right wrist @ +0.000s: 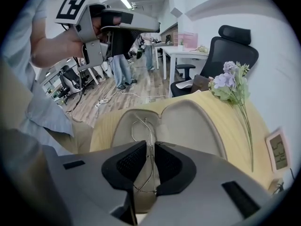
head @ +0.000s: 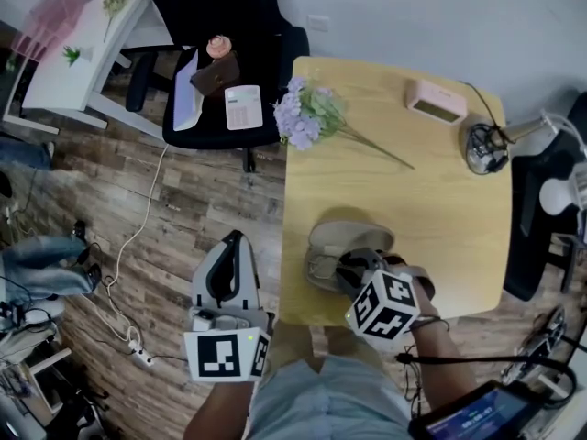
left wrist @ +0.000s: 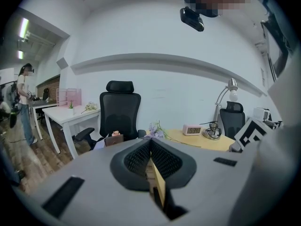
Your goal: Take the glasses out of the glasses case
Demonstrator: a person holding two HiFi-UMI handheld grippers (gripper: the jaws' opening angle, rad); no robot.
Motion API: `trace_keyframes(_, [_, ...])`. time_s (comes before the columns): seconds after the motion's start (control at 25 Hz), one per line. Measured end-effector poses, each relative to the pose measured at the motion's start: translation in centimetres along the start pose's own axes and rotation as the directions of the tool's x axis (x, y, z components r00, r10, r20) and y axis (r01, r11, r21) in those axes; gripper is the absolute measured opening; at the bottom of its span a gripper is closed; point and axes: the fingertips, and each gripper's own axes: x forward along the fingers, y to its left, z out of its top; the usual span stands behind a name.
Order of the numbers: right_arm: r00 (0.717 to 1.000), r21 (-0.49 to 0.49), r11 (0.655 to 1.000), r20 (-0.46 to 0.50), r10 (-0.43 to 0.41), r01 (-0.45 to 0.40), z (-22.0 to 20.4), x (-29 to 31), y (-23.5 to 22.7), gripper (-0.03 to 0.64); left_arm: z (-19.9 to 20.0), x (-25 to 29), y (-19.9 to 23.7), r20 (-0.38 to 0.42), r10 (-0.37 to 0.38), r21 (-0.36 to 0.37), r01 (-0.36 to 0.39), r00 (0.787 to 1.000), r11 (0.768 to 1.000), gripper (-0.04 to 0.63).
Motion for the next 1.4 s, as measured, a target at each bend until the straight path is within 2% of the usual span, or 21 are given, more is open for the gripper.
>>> trace_keyframes(0.24, [0.997,0.034,0.998,-0.051,0.063,-0.061,-0.5,0.5,0.4,0.084,-0.2,0.0,0.7,-0.006,0.013,-0.012,-0.013,1.0,1.0,0.006])
trace_keyframes(0.32, [0.993,0.041,0.994,-0.067,0.099,-0.096,-0.7,0.9,0.9,0.064,-0.2,0.0,0.8,-0.007,0.013,-0.015,-0.013,1.0,1.0,0.006])
trace_keyframes(0.44, [0.992,0.034,0.994,-0.068,0.109,-0.106,-0.7,1.0,1.2,0.049,-0.1,0.0,1.0,-0.004,0.013,-0.016,-0.013,1.0,1.0,0.006])
trace_keyframes(0.84, [0.996,0.012,0.996,-0.027,0.086,-0.086,-0.3,0.5,1.3,0.021,0.1,0.0,0.8,0.001,0.007,-0.015,-0.006,1.0,1.0,0.006])
trace_keyframes(1.4, [0.997,0.03,1.0,0.08,-0.007,0.004,1.0,-1.8,-0.2,0.018,1.5,-0.2,-0.3,0.033,-0.013,0.008,0.013,0.999,1.0,0.006])
